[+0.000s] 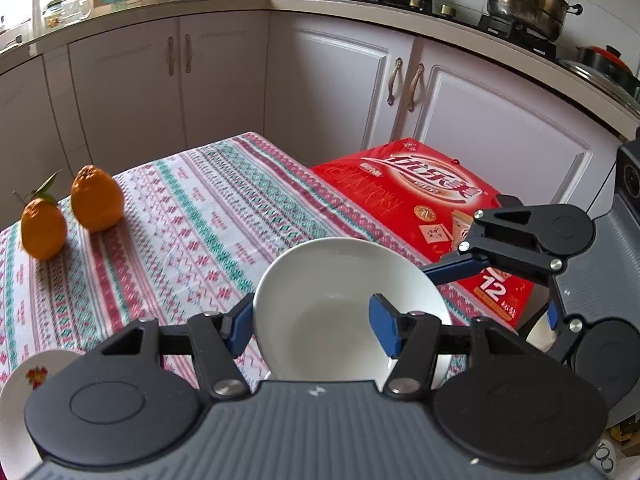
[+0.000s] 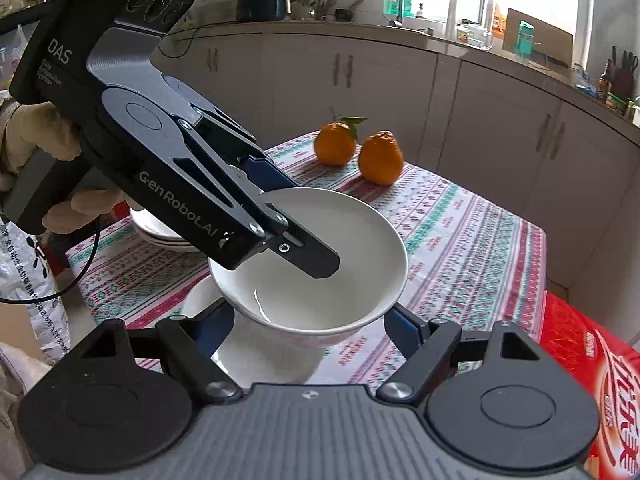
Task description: Organize plates and bowls
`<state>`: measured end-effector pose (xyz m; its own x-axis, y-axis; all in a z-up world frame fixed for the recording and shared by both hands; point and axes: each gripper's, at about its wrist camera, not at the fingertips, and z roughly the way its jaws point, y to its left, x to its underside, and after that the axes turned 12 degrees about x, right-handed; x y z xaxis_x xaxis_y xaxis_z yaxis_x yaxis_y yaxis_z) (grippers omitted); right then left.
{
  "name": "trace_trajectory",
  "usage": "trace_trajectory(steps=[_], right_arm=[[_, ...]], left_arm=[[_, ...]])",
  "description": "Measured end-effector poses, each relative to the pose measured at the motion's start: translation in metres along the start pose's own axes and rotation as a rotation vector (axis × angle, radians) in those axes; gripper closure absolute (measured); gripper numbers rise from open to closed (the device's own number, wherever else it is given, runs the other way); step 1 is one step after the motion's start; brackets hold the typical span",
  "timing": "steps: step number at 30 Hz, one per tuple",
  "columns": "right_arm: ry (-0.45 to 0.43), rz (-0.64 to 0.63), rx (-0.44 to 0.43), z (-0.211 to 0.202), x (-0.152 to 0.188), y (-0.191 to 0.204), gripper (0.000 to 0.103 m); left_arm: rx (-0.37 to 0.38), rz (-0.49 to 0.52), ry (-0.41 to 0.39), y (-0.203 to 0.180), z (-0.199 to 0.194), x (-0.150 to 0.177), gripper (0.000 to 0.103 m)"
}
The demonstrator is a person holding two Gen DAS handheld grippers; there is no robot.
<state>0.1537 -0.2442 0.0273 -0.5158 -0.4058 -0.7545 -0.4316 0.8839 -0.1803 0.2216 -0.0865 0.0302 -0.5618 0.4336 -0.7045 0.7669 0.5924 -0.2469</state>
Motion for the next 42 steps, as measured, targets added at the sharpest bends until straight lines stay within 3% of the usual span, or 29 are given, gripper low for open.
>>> trace_trajectory(steps=[14, 38, 39, 42], right_arm=[[0.037, 0.005, -0.055, 0.007, 0.013, 0.020, 0.018], [0.072, 0.019, -0.079, 0.016, 0.022, 0.022, 0.017], [0.074, 0.019, -0.080, 0.017, 0.023, 0.022, 0.016], [0.041, 0.018, -0.063, 0.012, 0.024, 0.022, 0.000]], left_arm=[[-0.011, -0.076, -0.021, 0.003, -0.003, 0.036, 0.043], [-0.006, -0.071, -0.002, 0.004, 0.006, 0.048, 0.041], [-0.006, -0.070, -0.003, 0.005, 0.007, 0.050, 0.038], [-0.013, -0.061, -0.020, 0.004, 0.003, 0.051, 0.026]])
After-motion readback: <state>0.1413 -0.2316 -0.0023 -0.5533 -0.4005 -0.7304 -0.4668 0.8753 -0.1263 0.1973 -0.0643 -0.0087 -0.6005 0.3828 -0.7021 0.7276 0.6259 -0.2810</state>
